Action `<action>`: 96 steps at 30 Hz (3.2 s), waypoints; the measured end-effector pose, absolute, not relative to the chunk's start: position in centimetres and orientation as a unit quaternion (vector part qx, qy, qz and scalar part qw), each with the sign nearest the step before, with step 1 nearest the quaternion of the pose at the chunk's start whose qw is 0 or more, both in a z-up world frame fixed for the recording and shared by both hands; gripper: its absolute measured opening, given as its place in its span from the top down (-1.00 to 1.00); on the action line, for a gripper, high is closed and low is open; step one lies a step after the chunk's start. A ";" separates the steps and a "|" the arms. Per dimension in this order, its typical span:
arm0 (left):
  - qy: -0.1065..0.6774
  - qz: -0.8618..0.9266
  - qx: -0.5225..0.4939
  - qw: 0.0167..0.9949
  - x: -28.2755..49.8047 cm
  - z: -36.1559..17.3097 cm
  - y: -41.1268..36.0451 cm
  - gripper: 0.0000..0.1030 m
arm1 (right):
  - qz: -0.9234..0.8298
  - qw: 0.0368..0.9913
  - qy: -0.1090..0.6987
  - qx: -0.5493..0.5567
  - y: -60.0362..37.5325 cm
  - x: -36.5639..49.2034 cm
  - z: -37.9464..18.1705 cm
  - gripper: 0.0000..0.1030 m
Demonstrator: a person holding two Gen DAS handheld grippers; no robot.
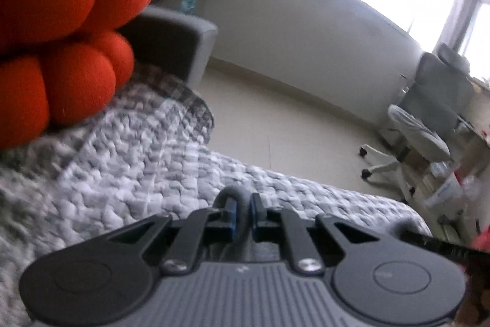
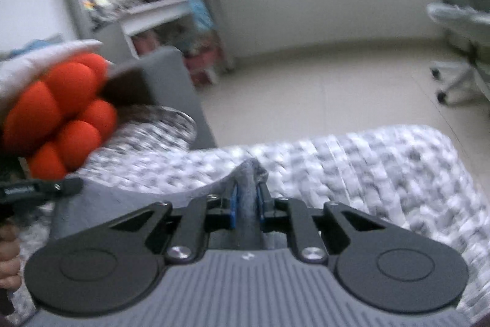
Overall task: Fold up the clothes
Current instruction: 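Press the new fold down with both grippers and open them, then press the folded shirt flat with both open grippers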
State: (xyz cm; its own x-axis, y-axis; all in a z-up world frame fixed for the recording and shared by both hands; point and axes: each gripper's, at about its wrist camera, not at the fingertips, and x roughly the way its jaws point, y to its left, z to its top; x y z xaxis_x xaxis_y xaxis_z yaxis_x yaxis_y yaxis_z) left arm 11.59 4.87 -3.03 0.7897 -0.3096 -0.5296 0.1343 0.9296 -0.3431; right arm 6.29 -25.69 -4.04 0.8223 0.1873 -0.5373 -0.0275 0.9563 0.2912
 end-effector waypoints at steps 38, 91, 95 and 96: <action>0.307 -0.100 -0.186 0.928 11.8 -4.1 5.5 0.35 | 0.033 0.914 0.298 0.274 -28.5 6.6 -5.5 0.55; 0.322 -0.106 -0.018 0.941 6.2 -3.9 -1.4 -0.05 | 0.089 0.938 0.333 0.031 -17.3 3.1 -4.4 0.51; 0.327 -0.104 -0.011 0.939 6.3 -3.6 -1.6 -0.05 | 0.087 0.938 0.334 0.028 -17.2 2.9 -4.3 0.51; 0.328 -0.103 -0.011 0.939 6.3 -3.6 -1.6 -0.05 | 0.087 0.939 0.333 0.027 -17.2 2.9 -4.2 0.51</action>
State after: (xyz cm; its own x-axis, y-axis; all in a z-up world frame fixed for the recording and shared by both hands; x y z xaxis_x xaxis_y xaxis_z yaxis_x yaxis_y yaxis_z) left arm 6.28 -1.64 -3.63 0.7638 -0.2009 -0.6134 0.1867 0.9785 -0.0879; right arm 2.88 -17.19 -4.22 0.7634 0.1817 -0.6198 -0.1454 0.9833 0.1092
